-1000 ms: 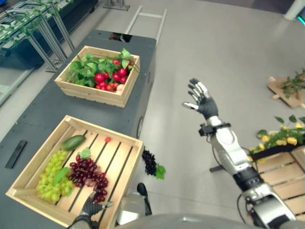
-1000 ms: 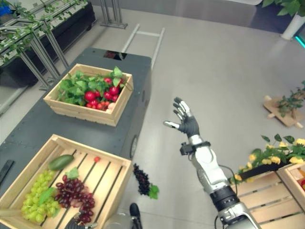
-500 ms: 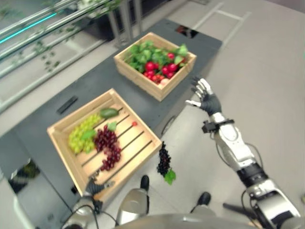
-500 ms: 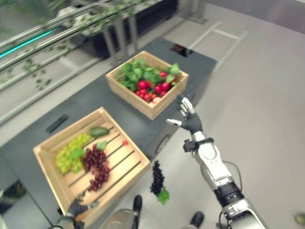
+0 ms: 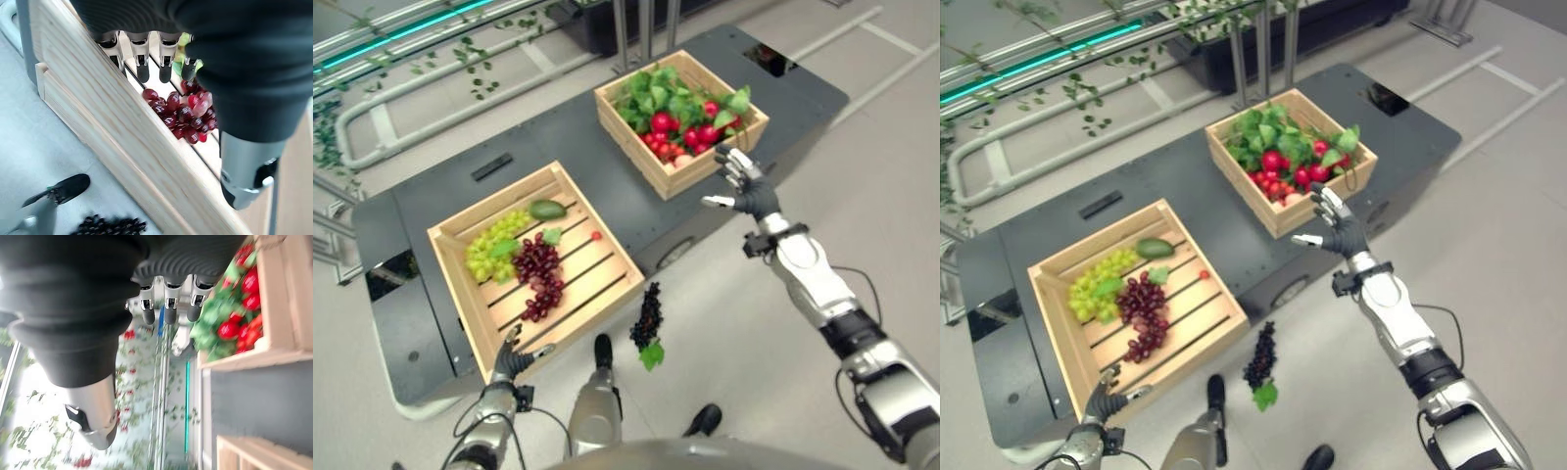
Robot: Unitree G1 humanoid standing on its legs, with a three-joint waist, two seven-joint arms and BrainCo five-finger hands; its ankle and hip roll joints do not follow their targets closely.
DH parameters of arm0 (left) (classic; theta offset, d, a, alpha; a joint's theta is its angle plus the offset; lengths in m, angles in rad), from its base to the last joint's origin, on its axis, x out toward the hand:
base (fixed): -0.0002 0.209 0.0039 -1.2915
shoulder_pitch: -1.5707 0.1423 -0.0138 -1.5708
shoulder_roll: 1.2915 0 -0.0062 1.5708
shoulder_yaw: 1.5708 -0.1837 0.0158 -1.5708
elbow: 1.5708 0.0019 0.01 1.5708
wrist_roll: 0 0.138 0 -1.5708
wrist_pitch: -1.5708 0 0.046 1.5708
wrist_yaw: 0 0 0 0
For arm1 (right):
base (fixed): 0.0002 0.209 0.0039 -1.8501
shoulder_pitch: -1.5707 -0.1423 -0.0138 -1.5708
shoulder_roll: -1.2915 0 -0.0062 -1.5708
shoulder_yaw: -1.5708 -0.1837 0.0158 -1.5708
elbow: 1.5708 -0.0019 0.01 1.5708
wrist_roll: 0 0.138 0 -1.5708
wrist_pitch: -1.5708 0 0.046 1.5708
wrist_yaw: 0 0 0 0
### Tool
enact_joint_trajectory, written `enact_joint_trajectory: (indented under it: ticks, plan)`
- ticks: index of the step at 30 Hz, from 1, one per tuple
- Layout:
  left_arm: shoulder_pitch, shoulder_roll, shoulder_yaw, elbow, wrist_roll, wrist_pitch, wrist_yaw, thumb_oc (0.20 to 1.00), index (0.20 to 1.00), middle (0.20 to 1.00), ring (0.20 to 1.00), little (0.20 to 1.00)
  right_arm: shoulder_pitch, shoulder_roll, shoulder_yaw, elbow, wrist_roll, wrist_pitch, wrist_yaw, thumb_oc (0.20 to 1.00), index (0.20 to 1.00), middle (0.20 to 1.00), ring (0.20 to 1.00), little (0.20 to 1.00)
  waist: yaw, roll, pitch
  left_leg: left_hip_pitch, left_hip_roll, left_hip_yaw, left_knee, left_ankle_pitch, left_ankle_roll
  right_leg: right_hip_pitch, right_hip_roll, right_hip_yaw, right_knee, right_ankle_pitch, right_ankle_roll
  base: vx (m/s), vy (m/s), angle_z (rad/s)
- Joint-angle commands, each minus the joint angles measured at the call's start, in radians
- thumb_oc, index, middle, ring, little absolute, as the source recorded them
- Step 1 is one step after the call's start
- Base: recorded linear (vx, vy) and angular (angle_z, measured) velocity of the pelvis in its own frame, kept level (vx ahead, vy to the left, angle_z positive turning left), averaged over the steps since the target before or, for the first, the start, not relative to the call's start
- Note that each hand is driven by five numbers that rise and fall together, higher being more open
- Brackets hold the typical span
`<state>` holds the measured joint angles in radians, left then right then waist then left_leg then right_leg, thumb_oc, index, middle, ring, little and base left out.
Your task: Pick up the fruits from the basket on one side to the basket on the other side
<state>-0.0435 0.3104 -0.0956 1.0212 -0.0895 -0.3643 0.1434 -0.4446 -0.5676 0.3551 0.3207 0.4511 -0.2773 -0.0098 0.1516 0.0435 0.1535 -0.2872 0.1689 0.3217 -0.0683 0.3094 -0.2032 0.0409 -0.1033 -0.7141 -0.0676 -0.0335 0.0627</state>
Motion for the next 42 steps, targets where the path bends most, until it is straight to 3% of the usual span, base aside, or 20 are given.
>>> enact_joint_trajectory:
  ticks: [1, 4, 8, 15, 18, 23, 29, 37, 42]
  plan:
    - [0.023, 0.01, -0.031, 0.063, 0.044, 0.032, -0.026, 1.0, 1.0, 1.0, 1.0, 1.0, -0.04, 0.012, -0.06, -0.049, -0.008, -0.051, -0.006, 1.0, 1.0, 1.0, 1.0, 1.0, -0.024, -0.09, 0.014, 0.232, -0.016, 0.108, 0.129, -0.284, 0.054, -0.069, -0.061, 0.006, -0.016, 0.094, 0.074, 0.01, -0.008, 0.17]
    - [0.017, 0.007, -0.041, 0.071, 0.077, 0.033, -0.044, 1.0, 1.0, 1.0, 1.0, 1.0, 0.037, 0.012, -0.13, -0.056, 0.0, -0.051, -0.001, 1.0, 1.0, 1.0, 1.0, 1.0, -0.058, -0.086, 0.001, 0.244, -0.024, 0.145, 0.077, -0.27, 0.06, -0.053, -0.063, -0.023, -0.01, 0.106, 0.074, 0.06, 0.059, 1.22]
    - [0.02, 0.015, -0.051, 0.068, 0.103, 0.036, -0.049, 1.0, 1.0, 1.0, 1.0, 1.0, 0.059, 0.05, -0.168, -0.046, -0.01, -0.051, -0.025, 1.0, 1.0, 1.0, 1.0, 1.0, -0.054, -0.097, 0.001, 0.261, -0.04, 0.134, 0.048, -0.268, 0.072, -0.039, -0.073, -0.024, -0.004, 0.123, 0.08, 0.06, 0.119, 0.57]
    - [0.02, 0.036, -0.046, 0.072, 0.127, 0.034, -0.055, 1.0, 1.0, 1.0, 1.0, 1.0, 0.071, 0.108, -0.192, -0.058, -0.009, -0.05, -0.029, 1.0, 1.0, 1.0, 1.0, 1.0, -0.041, -0.12, 0.012, 0.272, -0.078, 0.135, -0.002, -0.266, 0.101, -0.051, -0.133, -0.029, 0.031, 0.16, 0.108, 0.0, 0.125, 0.01]
    - [0.037, 0.062, -0.03, -0.035, 0.052, 0.005, -0.07, 1.0, 1.0, 1.0, 1.0, 1.0, 0.092, 0.109, -0.206, -0.066, -0.015, -0.047, -0.03, 1.0, 1.0, 1.0, 1.0, 1.0, -0.034, -0.122, 0.015, 0.27, -0.089, 0.128, -0.005, -0.268, 0.107, -0.054, -0.151, -0.038, 0.034, 0.171, 0.116, 0.01, 0.063, 0.01]
    - [0.161, 0.177, 0.001, -0.432, -0.138, -0.059, -0.173, 1.0, 1.0, 1.0, 1.0, 1.0, 0.17, 0.099, -0.286, -0.1, -0.018, -0.049, -0.02, 1.0, 1.0, 1.0, 1.0, 1.0, -0.006, -0.112, 0.025, 0.263, -0.1, 0.108, -0.005, -0.266, 0.111, -0.047, -0.172, -0.069, 0.043, 0.178, 0.125, 0.01, 0.031, 0.08]
    - [0.211, 0.218, 0.032, -0.649, -0.212, -0.075, -0.238, 1.0, 1.0, 1.0, 1.0, 1.0, 0.228, 0.102, -0.331, -0.116, -0.026, -0.052, -0.006, 1.0, 1.0, 1.0, 1.0, 1.0, 0.01, -0.107, 0.022, 0.262, -0.104, 0.091, 0.0, -0.265, 0.11, -0.026, -0.183, -0.109, 0.052, 0.176, 0.128, 0.03, -0.002, 0.14]
    - [0.255, 0.207, 0.066, -0.71, -0.258, -0.076, -0.261, 1.0, 1.0, 1.0, 1.0, 1.0, 0.246, 0.102, -0.346, -0.114, -0.032, -0.048, -0.001, 1.0, 1.0, 1.0, 1.0, 1.0, 0.022, -0.105, 0.02, 0.26, -0.1, 0.089, 0.005, -0.261, 0.106, -0.015, -0.19, -0.139, 0.053, 0.178, 0.129, 0.0, -0.007, 0.05]
    - [0.292, 0.13, 0.186, -0.632, -0.32, -0.059, -0.225, 1.0, 1.0, 1.0, 1.0, 1.0, 0.281, 0.104, -0.38, -0.122, -0.023, -0.046, 0.004, 1.0, 1.0, 1.0, 1.0, 1.0, 0.043, -0.101, 0.023, 0.255, -0.098, 0.077, 0.007, -0.256, 0.103, -0.008, -0.192, -0.161, 0.061, 0.172, 0.127, 0.0, -0.023, 0.02]
